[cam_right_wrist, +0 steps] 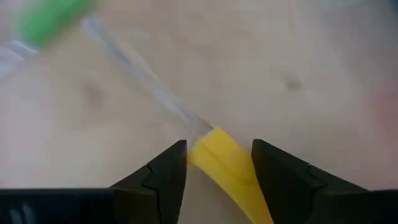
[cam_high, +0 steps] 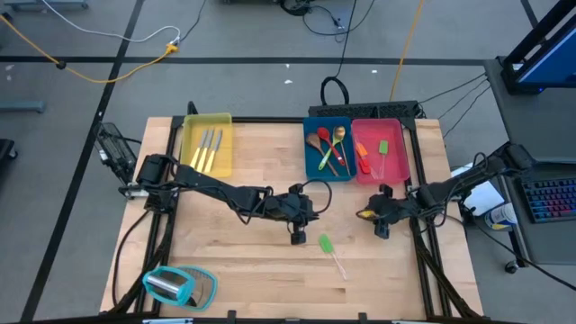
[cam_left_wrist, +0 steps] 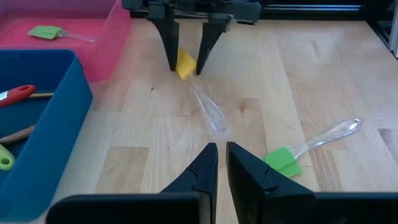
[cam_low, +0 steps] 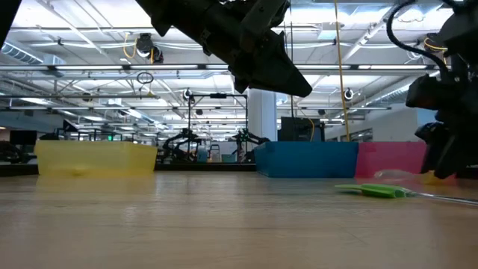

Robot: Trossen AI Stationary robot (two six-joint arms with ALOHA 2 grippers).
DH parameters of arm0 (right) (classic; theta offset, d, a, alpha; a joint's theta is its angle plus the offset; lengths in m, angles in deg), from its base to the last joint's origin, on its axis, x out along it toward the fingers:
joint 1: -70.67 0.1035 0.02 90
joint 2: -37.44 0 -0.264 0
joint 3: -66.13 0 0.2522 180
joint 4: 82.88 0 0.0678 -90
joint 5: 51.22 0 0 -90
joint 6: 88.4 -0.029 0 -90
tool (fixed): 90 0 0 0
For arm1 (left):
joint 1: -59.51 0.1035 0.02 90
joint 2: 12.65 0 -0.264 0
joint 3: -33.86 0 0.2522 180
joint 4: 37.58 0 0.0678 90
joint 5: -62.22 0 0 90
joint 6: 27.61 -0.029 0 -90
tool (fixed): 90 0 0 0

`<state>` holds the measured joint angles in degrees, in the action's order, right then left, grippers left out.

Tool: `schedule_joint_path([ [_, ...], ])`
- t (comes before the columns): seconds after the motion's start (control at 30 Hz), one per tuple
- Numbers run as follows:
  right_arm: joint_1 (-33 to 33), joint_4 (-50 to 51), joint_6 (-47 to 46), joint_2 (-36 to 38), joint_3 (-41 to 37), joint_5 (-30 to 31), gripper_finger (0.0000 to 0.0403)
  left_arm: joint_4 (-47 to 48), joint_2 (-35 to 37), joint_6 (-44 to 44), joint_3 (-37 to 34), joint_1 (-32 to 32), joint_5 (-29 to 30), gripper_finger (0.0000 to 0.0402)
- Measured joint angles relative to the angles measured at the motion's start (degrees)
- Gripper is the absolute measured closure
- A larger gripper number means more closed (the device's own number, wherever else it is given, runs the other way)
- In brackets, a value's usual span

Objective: Pick & Place Kitchen Items
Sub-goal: Put the yellow spatula into the pink bin

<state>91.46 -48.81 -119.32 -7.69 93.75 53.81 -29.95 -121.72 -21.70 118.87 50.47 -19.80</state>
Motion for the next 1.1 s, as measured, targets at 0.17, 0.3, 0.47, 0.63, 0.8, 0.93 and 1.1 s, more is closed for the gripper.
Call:
schedule_joint_path([
  [0.17,0.0,-0.1,8.0,0.0,-1.1,0.4,0.0225,0.0,0.0,0.2,0.0,-0.1,0.0,0.0366],
  [0.3,0.0,-3.1,7.1,-0.5,-4.9,1.1,0.0225,0.1,0.0,0.2,0.0,-0.2,0.0,0.0366],
  [0.47,0.0,-5.0,5.9,-1.2,-6.1,0.7,0.0236,0.1,0.0,0.3,0.0,-0.3,0.0,0.0366],
  [0.63,0.0,-6.0,6.8,-1.2,-6.2,0.2,0.0280,0.0,0.0,0.3,0.0,-0.4,0.0,0.0366],
  [0.8,-0.1,-6.7,6.8,-1.2,-6.2,0.1,0.0345,0.0,0.0,0.4,0.0,-0.3,0.0,0.0366],
  [0.93,0.0,-8.4,7.1,-1.2,-6.3,-0.1,0.0381,0.0,0.0,0.4,0.0,-0.5,0.0,0.0366],
  [1.1,-0.1,-11.2,8.0,-1.2,-6.2,0.0,0.0379,0.0,0.0,0.5,0.0,-0.5,0.0,0.0366],
])
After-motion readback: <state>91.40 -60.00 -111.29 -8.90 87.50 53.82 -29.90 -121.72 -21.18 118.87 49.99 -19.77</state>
